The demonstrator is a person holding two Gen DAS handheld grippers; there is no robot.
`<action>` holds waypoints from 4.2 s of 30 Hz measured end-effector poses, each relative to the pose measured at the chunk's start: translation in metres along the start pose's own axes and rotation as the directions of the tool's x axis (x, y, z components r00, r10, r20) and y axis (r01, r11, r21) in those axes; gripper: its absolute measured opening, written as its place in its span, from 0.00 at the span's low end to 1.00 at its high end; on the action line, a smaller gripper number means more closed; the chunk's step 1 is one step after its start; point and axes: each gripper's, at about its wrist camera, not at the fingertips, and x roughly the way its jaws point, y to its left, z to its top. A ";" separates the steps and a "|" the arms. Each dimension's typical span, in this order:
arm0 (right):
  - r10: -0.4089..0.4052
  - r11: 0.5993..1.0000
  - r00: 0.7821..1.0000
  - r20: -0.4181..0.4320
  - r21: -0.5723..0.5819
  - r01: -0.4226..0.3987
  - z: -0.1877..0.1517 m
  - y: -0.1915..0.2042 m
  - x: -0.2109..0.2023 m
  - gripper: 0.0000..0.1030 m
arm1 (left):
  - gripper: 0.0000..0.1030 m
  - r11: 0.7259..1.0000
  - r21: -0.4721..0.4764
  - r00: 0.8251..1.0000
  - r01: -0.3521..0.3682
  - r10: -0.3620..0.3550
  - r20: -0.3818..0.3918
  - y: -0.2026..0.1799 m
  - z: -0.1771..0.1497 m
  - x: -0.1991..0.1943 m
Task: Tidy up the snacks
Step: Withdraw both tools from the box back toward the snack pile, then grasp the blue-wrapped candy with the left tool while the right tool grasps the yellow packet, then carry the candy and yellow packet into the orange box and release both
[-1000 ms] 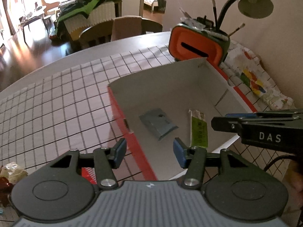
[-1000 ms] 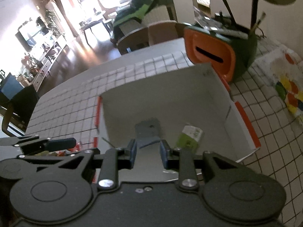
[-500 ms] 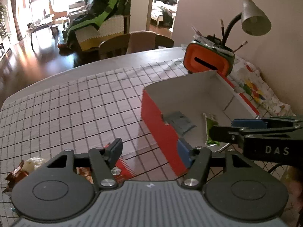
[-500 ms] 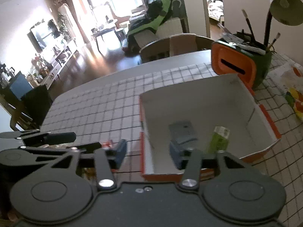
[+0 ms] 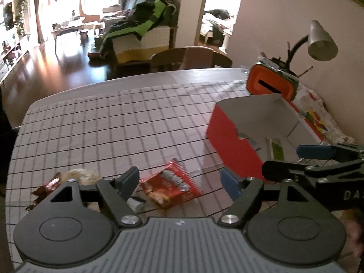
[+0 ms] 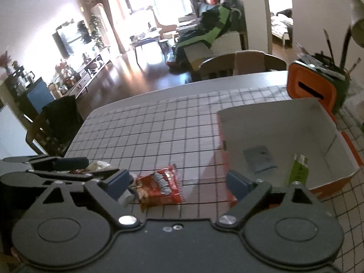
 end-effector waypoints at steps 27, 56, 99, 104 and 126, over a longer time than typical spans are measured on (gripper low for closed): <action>0.004 0.991 0.995 -0.100 -0.133 -0.017 -0.059 0.089 0.070 0.99 | 0.83 0.988 -0.045 0.988 -0.151 0.149 -0.037 0.149 -0.092 -0.028; 0.029 0.906 0.970 -0.240 -0.405 -0.127 -0.081 0.183 0.165 0.82 | 0.83 0.937 -0.239 0.955 -0.256 0.206 -0.213 0.258 -0.133 0.035; -0.032 0.881 0.983 -0.179 -0.470 -0.057 -0.091 0.186 0.180 0.36 | 0.12 0.985 -0.017 0.946 -0.172 0.160 -0.282 0.229 -0.141 0.047; -0.010 0.897 0.984 -0.179 -0.437 -0.070 -0.092 0.175 0.170 0.30 | 0.12 0.979 -0.089 0.947 -0.182 0.151 -0.282 0.235 -0.145 0.041; 0.023 0.931 0.998 -0.052 -0.362 -0.041 -0.081 0.119 0.095 0.28 | 0.12 0.987 -0.109 0.967 -0.114 0.086 -0.241 0.172 -0.138 0.021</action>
